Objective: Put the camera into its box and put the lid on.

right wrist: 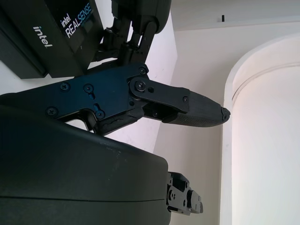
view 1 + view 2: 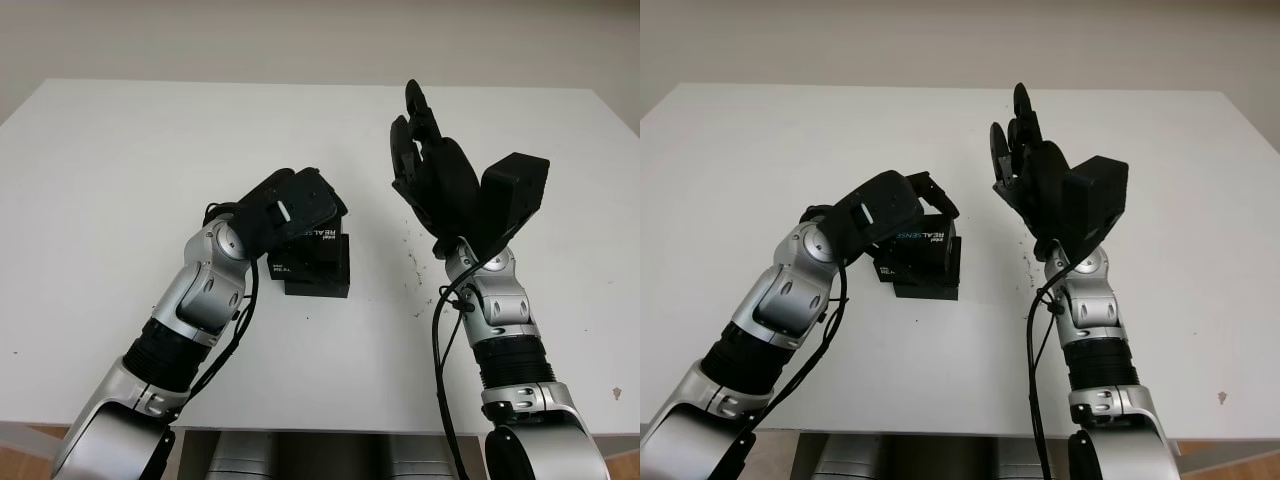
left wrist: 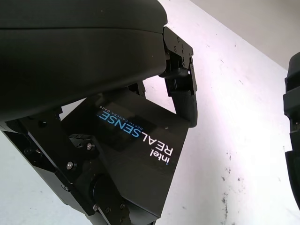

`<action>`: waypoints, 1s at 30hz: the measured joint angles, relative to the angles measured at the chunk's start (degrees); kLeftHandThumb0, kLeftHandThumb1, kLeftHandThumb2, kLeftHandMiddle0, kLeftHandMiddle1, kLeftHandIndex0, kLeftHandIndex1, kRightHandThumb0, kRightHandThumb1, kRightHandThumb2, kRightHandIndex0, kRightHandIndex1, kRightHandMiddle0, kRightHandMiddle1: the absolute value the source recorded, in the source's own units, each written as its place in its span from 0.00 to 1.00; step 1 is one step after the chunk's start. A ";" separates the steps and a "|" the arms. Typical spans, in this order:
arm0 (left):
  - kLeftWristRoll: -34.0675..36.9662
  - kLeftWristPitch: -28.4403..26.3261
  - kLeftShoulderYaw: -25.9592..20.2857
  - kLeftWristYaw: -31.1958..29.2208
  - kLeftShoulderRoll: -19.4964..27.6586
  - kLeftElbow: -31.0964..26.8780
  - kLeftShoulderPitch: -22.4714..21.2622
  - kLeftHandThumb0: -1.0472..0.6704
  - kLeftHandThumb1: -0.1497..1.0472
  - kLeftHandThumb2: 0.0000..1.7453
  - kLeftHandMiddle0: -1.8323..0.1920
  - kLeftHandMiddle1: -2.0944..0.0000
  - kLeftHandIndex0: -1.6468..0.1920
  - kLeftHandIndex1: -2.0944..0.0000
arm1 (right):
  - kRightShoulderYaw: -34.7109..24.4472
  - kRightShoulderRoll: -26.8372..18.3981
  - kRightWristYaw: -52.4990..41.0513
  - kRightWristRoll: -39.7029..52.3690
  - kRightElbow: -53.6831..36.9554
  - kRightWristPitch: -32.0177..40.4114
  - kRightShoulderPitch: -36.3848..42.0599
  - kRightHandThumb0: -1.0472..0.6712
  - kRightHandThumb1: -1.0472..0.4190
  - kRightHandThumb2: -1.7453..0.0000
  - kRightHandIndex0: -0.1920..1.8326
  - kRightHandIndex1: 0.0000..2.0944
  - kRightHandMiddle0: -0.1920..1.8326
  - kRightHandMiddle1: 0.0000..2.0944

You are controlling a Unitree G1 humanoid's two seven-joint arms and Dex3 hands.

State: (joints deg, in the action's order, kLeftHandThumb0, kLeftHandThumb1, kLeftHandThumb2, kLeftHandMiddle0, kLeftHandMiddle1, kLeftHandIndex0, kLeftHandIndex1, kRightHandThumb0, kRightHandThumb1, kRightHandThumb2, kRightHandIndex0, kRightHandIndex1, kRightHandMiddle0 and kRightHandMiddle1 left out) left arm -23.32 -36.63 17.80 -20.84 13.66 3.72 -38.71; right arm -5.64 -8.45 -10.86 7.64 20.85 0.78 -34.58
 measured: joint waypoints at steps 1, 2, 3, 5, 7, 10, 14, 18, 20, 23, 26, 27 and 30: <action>0.25 0.23 -0.13 0.46 -0.20 0.24 0.02 0.53 0.89 0.03 0.67 0.21 0.71 0.22 | -0.02 0.00 0.00 0.07 0.00 0.00 -0.07 0.20 0.00 0.64 0.00 0.00 0.00 0.00; 0.49 0.41 -0.25 0.74 -0.37 0.40 0.05 0.53 0.89 0.03 0.67 0.21 0.72 0.22 | -0.02 0.01 0.01 0.10 0.00 0.00 -0.13 0.20 0.00 0.64 0.00 0.00 0.00 0.00; 0.69 0.49 -0.30 0.96 -0.50 0.50 0.05 0.53 0.89 0.03 0.67 0.21 0.72 0.22 | -0.02 0.03 0.00 0.17 0.00 0.00 -0.17 0.20 0.00 0.64 0.00 0.00 0.00 0.00; 0.88 0.47 -0.31 1.24 -0.63 0.59 0.05 0.52 0.90 0.03 0.67 0.21 0.73 0.23 | -0.02 0.04 -0.01 0.22 0.00 0.00 -0.18 0.20 0.00 0.64 0.00 0.00 0.00 0.00; 1.13 0.35 -0.37 1.52 -0.77 0.66 0.05 0.53 0.90 0.03 0.67 0.21 0.72 0.23 | -0.02 0.04 -0.02 0.22 0.00 0.00 -0.18 0.19 0.00 0.64 0.00 0.00 0.00 0.00; 1.60 0.39 -0.49 1.76 -1.05 0.81 0.04 0.52 0.90 0.03 0.67 0.21 0.72 0.24 | -0.01 0.04 -0.03 0.22 0.00 0.01 -0.18 0.19 0.00 0.64 0.00 0.00 0.00 0.00; 1.99 0.52 -0.51 1.79 -1.08 0.82 0.04 0.52 0.90 0.03 0.67 0.22 0.72 0.24 | -0.01 0.05 -0.08 0.23 0.01 0.00 -0.18 0.19 0.00 0.65 0.00 0.00 0.00 0.00; 2.23 0.72 -0.51 2.30 -1.12 0.79 0.10 0.53 0.90 0.03 0.68 0.24 0.72 0.25 | -0.01 0.11 0.09 0.26 0.02 0.01 -0.18 0.19 0.00 0.65 0.00 0.00 0.00 0.00; 2.45 1.00 -0.51 2.47 -1.12 0.75 0.25 0.53 0.90 0.03 0.68 0.24 0.72 0.25 | -0.01 0.11 0.08 0.33 0.02 0.01 -0.18 0.19 0.00 0.65 0.00 0.00 0.00 0.00; 2.68 1.26 -0.51 2.59 -1.13 0.74 0.33 0.53 0.90 0.03 0.67 0.23 0.72 0.25 | 0.01 0.10 0.08 0.31 0.02 0.01 -0.18 0.19 0.00 0.64 0.00 0.00 0.00 0.00; 2.69 1.73 -0.34 2.50 -1.09 0.74 0.42 0.53 0.90 0.03 0.67 0.22 0.72 0.25 | 0.02 0.10 0.07 0.31 0.02 0.01 -0.18 0.19 0.00 0.64 0.00 0.00 0.00 0.00; 2.68 1.92 -0.22 2.34 -1.04 0.69 0.50 0.53 0.90 0.03 0.67 0.21 0.73 0.25 | 0.02 0.10 0.08 0.32 0.02 0.01 -0.18 0.19 0.00 0.64 0.00 0.00 0.00 0.00; 2.44 2.24 0.33 1.88 -0.76 0.24 0.78 0.54 0.90 0.03 0.67 0.21 0.73 0.25 | 0.01 0.10 0.13 0.32 0.02 0.01 -0.18 0.19 0.00 0.65 0.00 0.00 0.00 0.01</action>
State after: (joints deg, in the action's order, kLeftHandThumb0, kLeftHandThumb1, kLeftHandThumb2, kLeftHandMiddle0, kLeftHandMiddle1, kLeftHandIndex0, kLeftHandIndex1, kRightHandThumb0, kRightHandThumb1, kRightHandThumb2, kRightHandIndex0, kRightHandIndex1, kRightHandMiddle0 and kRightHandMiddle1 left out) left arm -20.87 -34.39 18.13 -18.96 12.90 3.96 -37.93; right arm -5.62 -8.34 -10.73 7.96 20.87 0.79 -34.76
